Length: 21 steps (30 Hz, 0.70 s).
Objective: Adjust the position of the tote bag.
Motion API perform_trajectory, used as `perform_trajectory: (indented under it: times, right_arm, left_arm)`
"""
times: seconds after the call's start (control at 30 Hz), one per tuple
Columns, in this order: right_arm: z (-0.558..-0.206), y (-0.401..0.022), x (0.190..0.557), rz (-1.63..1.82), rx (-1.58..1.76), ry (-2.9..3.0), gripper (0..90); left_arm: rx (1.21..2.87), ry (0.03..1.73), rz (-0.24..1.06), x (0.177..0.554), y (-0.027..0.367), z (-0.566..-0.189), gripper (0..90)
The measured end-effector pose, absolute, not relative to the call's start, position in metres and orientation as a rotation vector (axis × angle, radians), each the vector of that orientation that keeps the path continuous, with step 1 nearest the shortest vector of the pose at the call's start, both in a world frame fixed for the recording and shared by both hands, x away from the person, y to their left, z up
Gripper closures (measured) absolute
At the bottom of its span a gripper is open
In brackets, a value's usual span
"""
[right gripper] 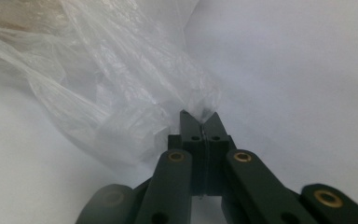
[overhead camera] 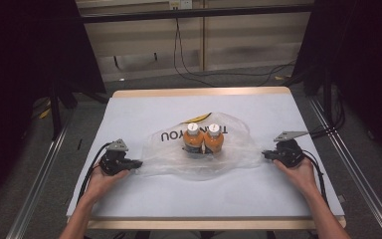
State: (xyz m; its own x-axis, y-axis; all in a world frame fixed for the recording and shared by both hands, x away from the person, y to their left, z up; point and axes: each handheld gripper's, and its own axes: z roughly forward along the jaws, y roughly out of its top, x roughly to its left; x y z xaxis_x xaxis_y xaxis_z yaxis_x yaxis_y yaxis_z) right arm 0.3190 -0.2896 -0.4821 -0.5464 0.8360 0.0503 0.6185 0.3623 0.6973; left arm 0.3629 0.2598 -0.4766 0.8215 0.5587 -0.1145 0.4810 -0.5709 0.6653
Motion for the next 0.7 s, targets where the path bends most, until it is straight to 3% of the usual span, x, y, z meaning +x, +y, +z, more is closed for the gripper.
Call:
perform_trajectory:
  times: [0.2,0.43,0.53,0.7]
  right_arm:
    - [-0.482,-0.287,0.316,0.971,1.284,2.305,88.8]
    - [-0.469,-0.292,0.311,1.095,1.256,2.247,74.0]
    - [-0.456,-0.296,0.305,1.187,1.251,2.185,62.2]
    - [-0.445,-0.292,0.302,1.245,1.207,2.165,50.8]
  left_arm:
    - [2.266,0.763,0.104,0.364,0.260,-0.477,87.4]
    - [2.198,0.765,0.111,0.362,0.265,-0.469,65.4]
    - [2.139,0.747,0.141,0.360,0.269,-0.458,57.8]
    - [2.068,0.759,0.165,0.357,0.272,-0.446,43.2]
